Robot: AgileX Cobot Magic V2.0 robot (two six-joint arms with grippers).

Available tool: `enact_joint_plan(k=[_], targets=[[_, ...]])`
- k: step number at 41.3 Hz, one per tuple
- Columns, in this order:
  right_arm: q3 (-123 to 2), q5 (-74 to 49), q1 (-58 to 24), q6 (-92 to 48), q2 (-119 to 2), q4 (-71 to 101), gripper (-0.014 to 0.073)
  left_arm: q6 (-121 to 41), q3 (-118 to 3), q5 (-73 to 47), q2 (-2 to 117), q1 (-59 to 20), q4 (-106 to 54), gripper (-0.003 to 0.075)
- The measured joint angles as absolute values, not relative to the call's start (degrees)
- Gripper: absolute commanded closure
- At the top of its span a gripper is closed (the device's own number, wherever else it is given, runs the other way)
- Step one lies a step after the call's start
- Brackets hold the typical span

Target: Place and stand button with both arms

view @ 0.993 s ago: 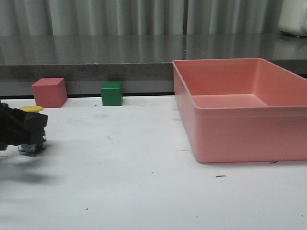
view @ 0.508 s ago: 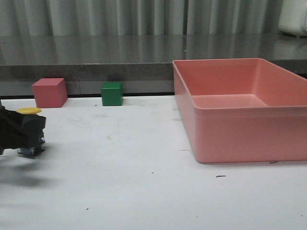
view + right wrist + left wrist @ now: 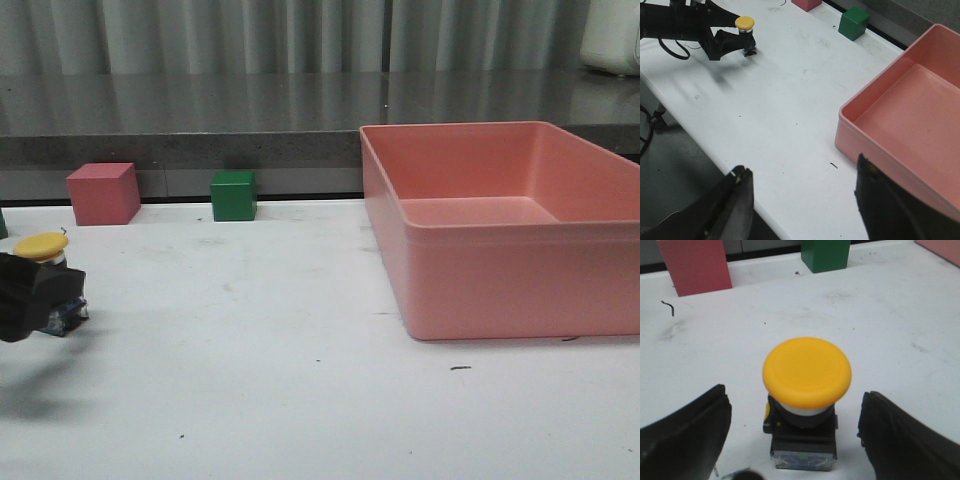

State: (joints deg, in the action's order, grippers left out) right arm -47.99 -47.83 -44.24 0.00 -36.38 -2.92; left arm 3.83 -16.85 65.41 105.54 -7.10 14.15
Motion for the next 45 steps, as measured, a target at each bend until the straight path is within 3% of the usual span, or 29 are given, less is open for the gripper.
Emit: enact_joint_plan(k=[8, 22, 34, 45], targets=[[-48.0, -47.8, -44.2, 0.0, -36.4, -2.9, 0.0125, 5.0, -14.7, 57.6, 93.0, -7.1, 14.1, 0.0194], [-48.0, -47.8, -44.2, 0.0, -36.4, -2.9, 0.0125, 12.3, -20.9, 12.1, 66.3, -16.2, 13.5, 0.0195], [-48.0, -47.8, -44.2, 0.0, -36.4, -2.9, 0.0125, 13.3, -33.7, -23.7, 52.0, -22.3, 10.3, 0.0195], [-48.0, -47.8, -44.2, 0.0, -36.4, -2.9, 0.0125, 11.7, -42.0, -42.2, 44.7, -23.8, 9.4, 0.0195]])
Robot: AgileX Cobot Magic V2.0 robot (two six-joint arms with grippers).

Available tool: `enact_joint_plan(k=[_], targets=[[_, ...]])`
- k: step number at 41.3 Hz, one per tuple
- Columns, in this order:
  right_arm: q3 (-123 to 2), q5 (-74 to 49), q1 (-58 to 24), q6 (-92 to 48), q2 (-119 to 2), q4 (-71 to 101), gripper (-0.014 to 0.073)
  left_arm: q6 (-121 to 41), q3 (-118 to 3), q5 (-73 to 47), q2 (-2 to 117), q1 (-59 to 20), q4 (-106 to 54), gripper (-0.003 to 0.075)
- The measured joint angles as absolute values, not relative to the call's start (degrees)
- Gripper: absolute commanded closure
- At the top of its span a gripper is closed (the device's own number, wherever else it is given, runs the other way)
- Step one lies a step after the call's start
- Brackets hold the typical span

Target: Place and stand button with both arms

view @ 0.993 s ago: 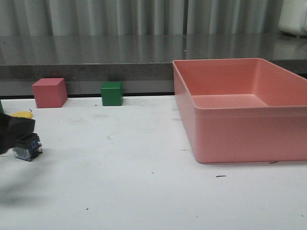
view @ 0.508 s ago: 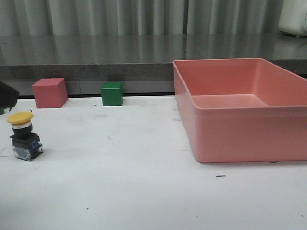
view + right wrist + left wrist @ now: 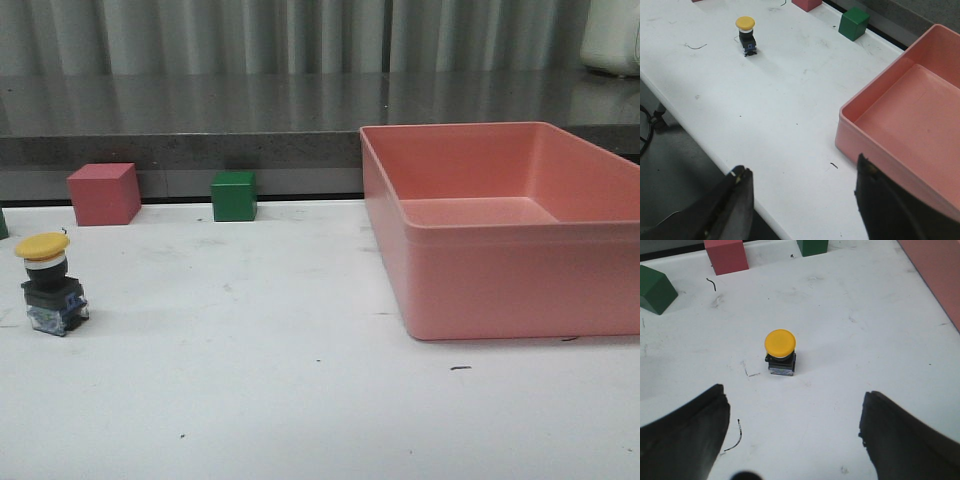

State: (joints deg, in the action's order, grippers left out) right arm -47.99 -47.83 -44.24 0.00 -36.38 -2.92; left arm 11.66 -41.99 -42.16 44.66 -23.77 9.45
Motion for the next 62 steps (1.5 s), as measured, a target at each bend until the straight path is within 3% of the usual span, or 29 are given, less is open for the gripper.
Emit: enact_joint_plan(k=[15, 50, 54, 62], targets=[[-48.0, -47.8, -44.2, 0.0, -36.4, -2.9, 0.0125, 6.4, -43.9, -50.1, 36.2, -27.9, 3.6, 0.0195], [-48.0, -47.8, -44.2, 0.0, -36.4, -2.9, 0.0125, 6.3, -43.9, -51.1, 36.0, -28.0, 3.2, 0.0197], [-48.0, -47.8, -44.2, 0.0, -36.4, -2.9, 0.0125, 6.3, -43.9, -51.1, 36.0, -28.0, 3.2, 0.0245], [-48.0, -47.8, -44.2, 0.0, -36.4, -2.9, 0.0125, 6.3, -43.9, -51.1, 36.0, -28.0, 3.2, 0.0463]])
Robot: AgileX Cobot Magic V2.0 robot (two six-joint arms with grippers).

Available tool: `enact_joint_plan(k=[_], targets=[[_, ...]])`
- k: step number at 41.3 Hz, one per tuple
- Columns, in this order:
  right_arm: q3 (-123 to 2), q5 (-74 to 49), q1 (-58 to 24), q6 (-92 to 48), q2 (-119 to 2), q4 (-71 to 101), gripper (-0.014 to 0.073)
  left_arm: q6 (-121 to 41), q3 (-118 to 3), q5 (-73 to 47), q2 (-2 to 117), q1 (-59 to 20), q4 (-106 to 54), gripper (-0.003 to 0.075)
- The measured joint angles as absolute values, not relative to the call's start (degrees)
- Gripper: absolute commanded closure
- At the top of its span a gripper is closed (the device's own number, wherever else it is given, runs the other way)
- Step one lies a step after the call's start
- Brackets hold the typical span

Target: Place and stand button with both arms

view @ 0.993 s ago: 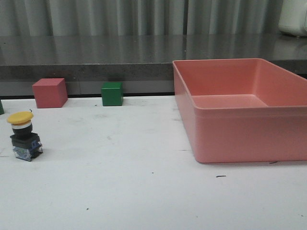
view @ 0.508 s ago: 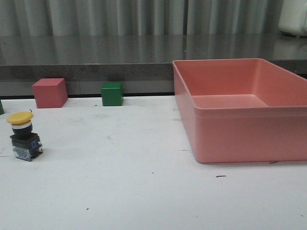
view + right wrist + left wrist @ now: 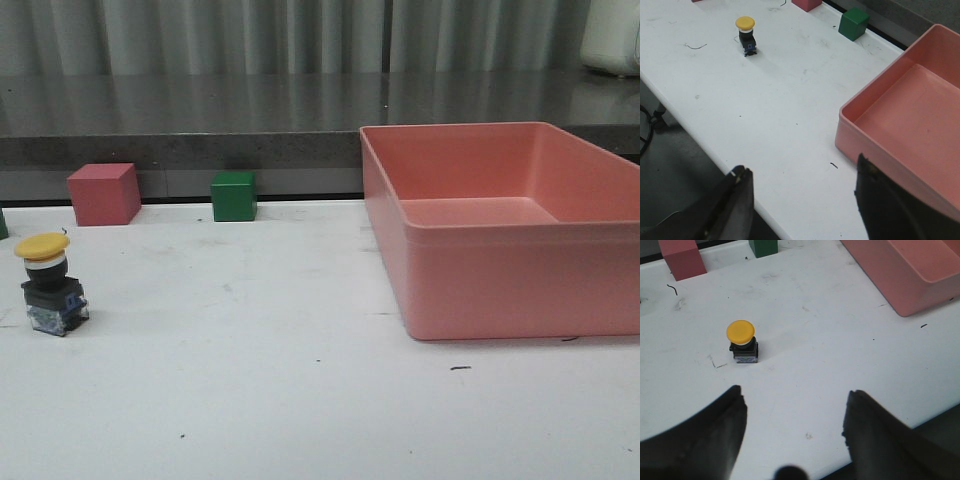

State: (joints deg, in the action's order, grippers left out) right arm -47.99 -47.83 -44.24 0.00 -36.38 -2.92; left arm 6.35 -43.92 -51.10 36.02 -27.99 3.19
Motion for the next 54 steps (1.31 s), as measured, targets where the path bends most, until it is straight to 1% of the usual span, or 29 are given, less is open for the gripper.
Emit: enact_joint_plan(k=[4, 8, 9, 11, 14, 18, 23, 48, 52, 54], targets=[[-48.0, -47.8, -44.2, 0.0, -36.4, -2.9, 0.0125, 6.3, -43.9, -51.1, 36.0, -28.0, 3.2, 0.0574], [-48.0, -47.7, -44.2, 0.0, -36.4, -2.9, 0.0129, 6.3, -43.9, -51.1, 36.0, -28.0, 3.2, 0.0668], [-48.0, -47.6, -44.2, 0.0, -36.4, -2.9, 0.0136, 6.3, -43.9, -51.1, 36.0, -28.0, 3.2, 0.0686], [-48.0, -47.5, -44.2, 0.0, -36.4, -2.9, 0.0179, 6.3, -43.9, -51.1, 36.0, -28.0, 3.2, 0.0731], [-48.0, -47.4, -44.2, 0.0, -36.4, -2.9, 0.0295, 6.3, -43.9, -51.1, 36.0, -28.0, 3.2, 0.0740], [-48.0, -47.4, -44.2, 0.0, -36.4, -2.9, 0.0484, 6.3, -43.9, -51.1, 36.0, -28.0, 3.2, 0.0740], [-48.0, -47.4, -44.2, 0.0, -36.4, -2.9, 0.0660, 6.3, -43.9, -51.1, 36.0, -28.0, 3.2, 0.0740], [-48.0, -47.4, -44.2, 0.0, -36.4, -2.9, 0.0662, 6.3, -43.9, -51.1, 35.7, -27.9, 3.2, 0.0740], [-48.0, -47.4, -44.2, 0.0, -36.4, -2.9, 0.0662, 6.3, -43.9, -50.6, 34.4, -25.3, 2.9, 0.0740], [-48.0, -47.4, -44.2, 0.0, -36.4, -2.9, 0.0662, 6.3, -43.3, -49.1, 33.0, -22.4, 2.9, 0.0740]])
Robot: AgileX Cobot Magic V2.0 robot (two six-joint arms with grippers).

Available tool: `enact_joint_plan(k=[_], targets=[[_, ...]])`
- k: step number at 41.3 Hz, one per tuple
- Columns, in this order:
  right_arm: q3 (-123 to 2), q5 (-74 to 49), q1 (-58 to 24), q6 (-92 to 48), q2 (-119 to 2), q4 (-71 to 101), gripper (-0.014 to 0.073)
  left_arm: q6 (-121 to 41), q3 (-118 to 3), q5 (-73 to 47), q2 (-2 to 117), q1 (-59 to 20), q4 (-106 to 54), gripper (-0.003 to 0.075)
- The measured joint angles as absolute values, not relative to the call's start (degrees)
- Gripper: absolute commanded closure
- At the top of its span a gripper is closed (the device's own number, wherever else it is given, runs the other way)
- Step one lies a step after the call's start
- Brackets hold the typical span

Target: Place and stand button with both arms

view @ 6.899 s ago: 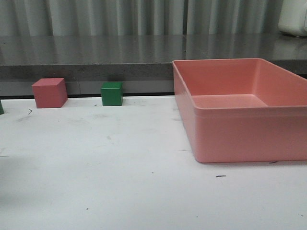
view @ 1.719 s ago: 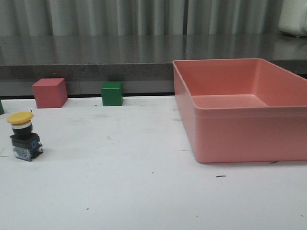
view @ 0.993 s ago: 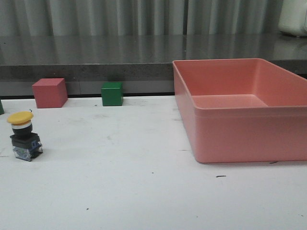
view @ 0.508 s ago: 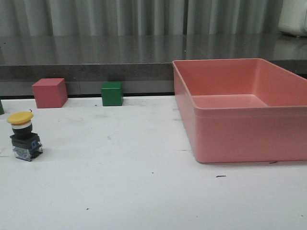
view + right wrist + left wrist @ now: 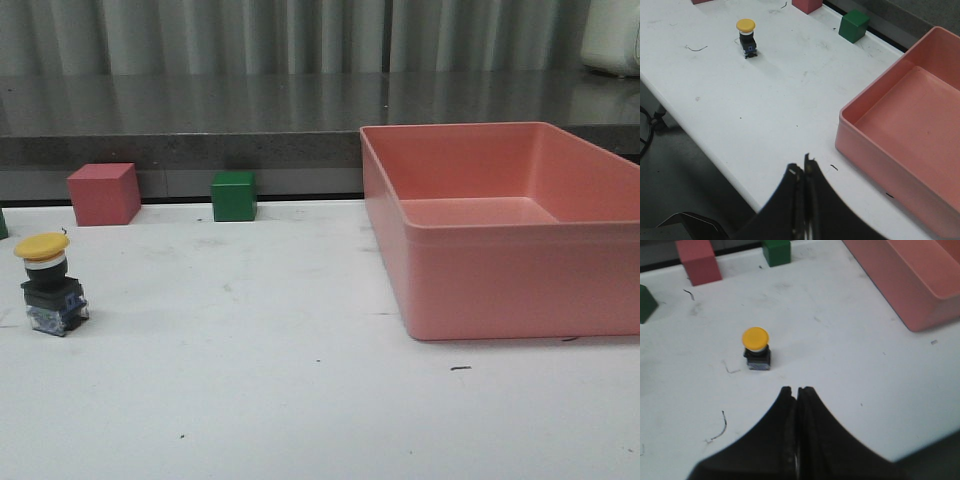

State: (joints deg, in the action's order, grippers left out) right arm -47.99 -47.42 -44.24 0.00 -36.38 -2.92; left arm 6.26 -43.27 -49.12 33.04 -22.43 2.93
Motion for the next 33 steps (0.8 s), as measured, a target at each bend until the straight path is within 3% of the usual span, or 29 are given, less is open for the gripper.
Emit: enact_joint_plan(k=[14, 25, 33], targets=[[-48.0, -47.4, -44.2, 0.0, -36.4, -2.9, 0.0662, 6.3, -24.0, -23.9, 16.0, -4.9, 2.6, 0.0740], [-48.0, -47.4, -44.2, 0.0, -36.4, -2.9, 0.0662, 6.3, -5.7, -11.6, 5.3, -4.2, 2.5, 0.0740], [-48.0, -47.4, -44.2, 0.0, -36.4, -2.9, 0.0662, 6.3, 0.5, -5.3, 1.0, -3.5, 2.5, 0.0740]])
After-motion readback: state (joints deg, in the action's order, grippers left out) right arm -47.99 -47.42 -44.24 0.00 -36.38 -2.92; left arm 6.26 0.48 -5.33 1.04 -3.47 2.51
